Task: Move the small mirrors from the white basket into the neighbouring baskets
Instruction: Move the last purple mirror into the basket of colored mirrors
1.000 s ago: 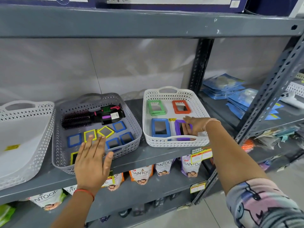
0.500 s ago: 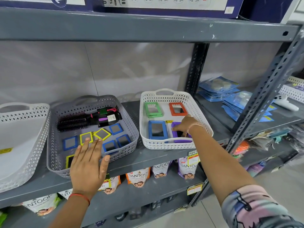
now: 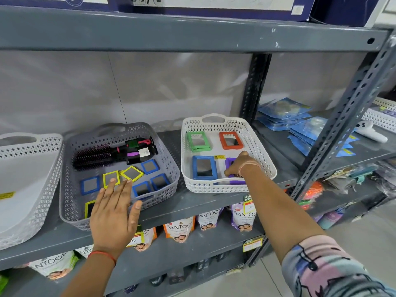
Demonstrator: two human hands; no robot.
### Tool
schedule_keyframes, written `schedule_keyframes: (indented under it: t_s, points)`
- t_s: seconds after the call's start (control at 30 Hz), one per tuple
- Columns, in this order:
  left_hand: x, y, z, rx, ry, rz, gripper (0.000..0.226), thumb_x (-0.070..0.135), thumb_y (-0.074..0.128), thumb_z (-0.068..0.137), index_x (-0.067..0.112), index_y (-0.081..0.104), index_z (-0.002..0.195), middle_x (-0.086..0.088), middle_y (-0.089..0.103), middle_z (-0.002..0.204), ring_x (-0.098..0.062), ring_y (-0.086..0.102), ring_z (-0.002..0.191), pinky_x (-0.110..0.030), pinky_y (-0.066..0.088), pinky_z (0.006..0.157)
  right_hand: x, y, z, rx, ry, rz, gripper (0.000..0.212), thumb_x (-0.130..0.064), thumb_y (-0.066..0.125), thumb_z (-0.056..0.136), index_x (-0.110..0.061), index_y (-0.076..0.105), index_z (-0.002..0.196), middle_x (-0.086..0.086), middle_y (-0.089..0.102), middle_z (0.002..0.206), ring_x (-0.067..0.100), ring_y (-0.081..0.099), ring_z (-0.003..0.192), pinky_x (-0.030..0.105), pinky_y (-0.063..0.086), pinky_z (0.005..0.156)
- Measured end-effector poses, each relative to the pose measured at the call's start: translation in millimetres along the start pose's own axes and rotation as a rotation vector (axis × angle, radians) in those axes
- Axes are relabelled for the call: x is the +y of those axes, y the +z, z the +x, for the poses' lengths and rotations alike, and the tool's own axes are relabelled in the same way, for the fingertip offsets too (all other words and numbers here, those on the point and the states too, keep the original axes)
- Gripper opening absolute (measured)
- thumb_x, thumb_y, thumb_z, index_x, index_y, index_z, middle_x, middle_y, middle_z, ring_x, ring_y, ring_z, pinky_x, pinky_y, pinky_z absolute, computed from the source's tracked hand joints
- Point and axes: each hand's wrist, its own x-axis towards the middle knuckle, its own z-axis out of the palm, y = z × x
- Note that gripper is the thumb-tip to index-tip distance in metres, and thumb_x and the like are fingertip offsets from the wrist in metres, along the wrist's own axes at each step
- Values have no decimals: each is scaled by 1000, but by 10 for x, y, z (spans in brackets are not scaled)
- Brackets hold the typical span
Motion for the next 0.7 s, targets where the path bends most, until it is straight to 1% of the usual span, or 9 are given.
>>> schedule_keyframes:
  t_s: [0.13,0.27,0.4,0.47,0.5,0.57,0.63,0.7]
  points:
    - [-3,9,4,0,-1,1,72,48,14,97,-6,57,118,-25,61,116,-38,44,122,-45,23,104,11,-3,12,15,-12,-7,89,-32,75,67,-6,24,135,10,51,98,29,58,97,34,46,71]
    - [-5,7,5,-6,-3,0,72,48,14,97,-5,57,118,-25,61,116,-37,44,122,-44,23,104,9,-6,22,25,-23,-48,88,-33,74,66,-6,25,134,8,52,96,27,57,89,33,47,71]
    - [2,-3,7,-19,-11,0,72,49,14,97,-5,57,119,-25,61,117,-37,44,122,-43,22,105,19,-3,30,33,-27,-57,86,-34,73,67,-7,26,133,6,52,85,25,54,83,33,46,69]
    - [3,-14,8,-24,-18,0,73,49,14,97,-5,56,119,-25,61,117,-36,43,122,-42,20,106,19,-5,31,31,-25,-70,88,-35,73,68,-6,25,135,8,52,92,26,55,86,33,46,71]
    - [7,-14,10,-28,-18,-2,73,49,14,97,-5,56,119,-25,61,117,-36,43,122,-41,20,106,21,-7,39,22,-19,-74,92,-37,74,68,-6,22,137,9,53,98,27,57,91,34,48,74]
    - [10,-23,9,-35,-21,-2,73,49,14,97,-6,56,119,-25,60,117,-37,43,122,-40,19,106,-8,-17,58,-4,-13,-77,103,-43,75,65,-9,16,142,14,55,117,32,57,107,38,51,88]
    - [10,-35,9,-45,-26,-6,73,50,14,97,-5,56,119,-25,60,118,-37,43,123,-36,16,109,-69,-29,97,-14,-18,-78,113,-49,76,60,-12,11,145,20,46,135,39,51,118,47,49,97]
    - [8,-50,8,-57,-33,-12,73,50,14,97,-5,56,120,-24,60,119,-36,43,123,-33,13,110,-167,-66,76,-6,-31,-86,116,-50,77,58,-13,11,146,24,35,144,45,43,125,54,45,100]
